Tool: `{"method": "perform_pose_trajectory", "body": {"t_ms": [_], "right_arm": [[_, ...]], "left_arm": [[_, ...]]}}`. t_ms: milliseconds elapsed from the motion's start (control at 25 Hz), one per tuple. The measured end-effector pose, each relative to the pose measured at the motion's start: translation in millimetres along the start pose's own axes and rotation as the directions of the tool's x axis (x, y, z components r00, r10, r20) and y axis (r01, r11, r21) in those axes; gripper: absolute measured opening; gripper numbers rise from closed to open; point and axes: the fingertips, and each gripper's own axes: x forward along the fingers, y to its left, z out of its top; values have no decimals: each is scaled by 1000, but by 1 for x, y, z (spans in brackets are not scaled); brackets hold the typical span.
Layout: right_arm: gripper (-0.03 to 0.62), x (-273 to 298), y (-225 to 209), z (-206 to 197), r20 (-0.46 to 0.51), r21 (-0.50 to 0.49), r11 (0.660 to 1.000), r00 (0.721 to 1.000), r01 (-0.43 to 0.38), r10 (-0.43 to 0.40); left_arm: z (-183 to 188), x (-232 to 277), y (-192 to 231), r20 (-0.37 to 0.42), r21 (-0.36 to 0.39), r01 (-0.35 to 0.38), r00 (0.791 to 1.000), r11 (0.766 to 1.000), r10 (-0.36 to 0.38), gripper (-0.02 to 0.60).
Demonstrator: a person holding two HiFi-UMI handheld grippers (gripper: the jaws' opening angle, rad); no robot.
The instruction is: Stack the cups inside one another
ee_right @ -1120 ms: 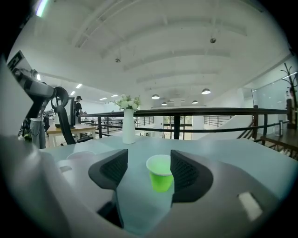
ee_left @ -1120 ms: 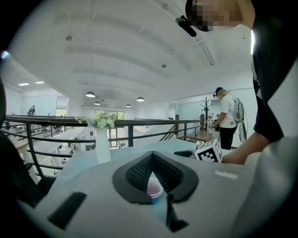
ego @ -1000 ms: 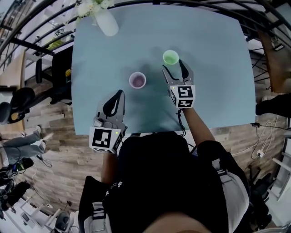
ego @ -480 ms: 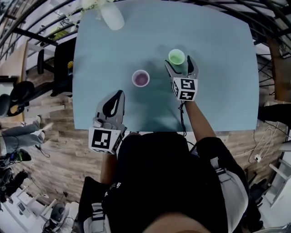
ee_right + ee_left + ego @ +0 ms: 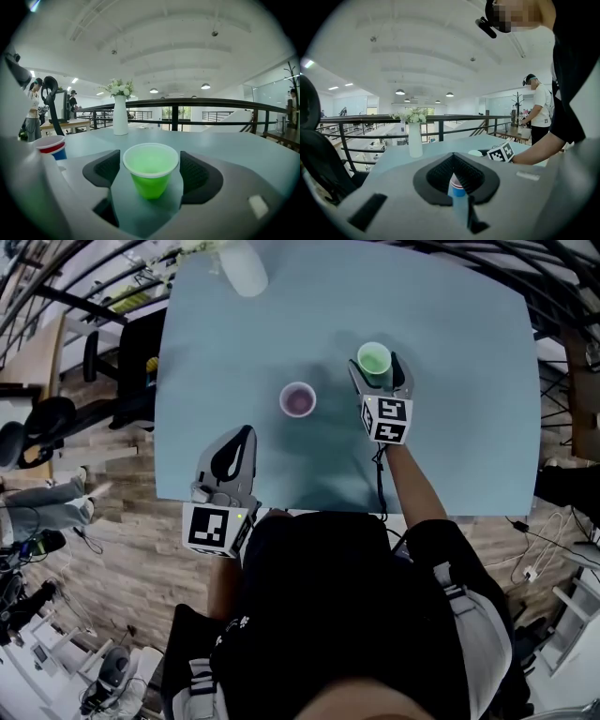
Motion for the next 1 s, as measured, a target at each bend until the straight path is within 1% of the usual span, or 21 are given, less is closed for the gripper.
{"method": "perform_pose_trajectory", "body": {"t_ms": [80,280,520,680,1000], "right_arm": [[377,0,-1,-1,1,-1,1000,1000,6,-6],[374,1,2,-1,8,-4,1000,1000,1,-1],[371,-5,6,8,28,-8,1000,1000,-4,4],[371,-15,10,16,39,0,1000,999,0,0],[371,-32,24,25,17,14,1000,1000,14,-14]], "left_arm": [[0,-1,1,2,1,-3,1000,1000,3,-14],[-5,-5,4,9,12,-5,1000,1000,5,-14],[-4,-10,4,14,6,-9,1000,1000,9,-14],[-1,-13,2,34,12,1,999,1000,-1,-14],[3,-19,7,63,11,26,998,1000,-27,-14]]}}
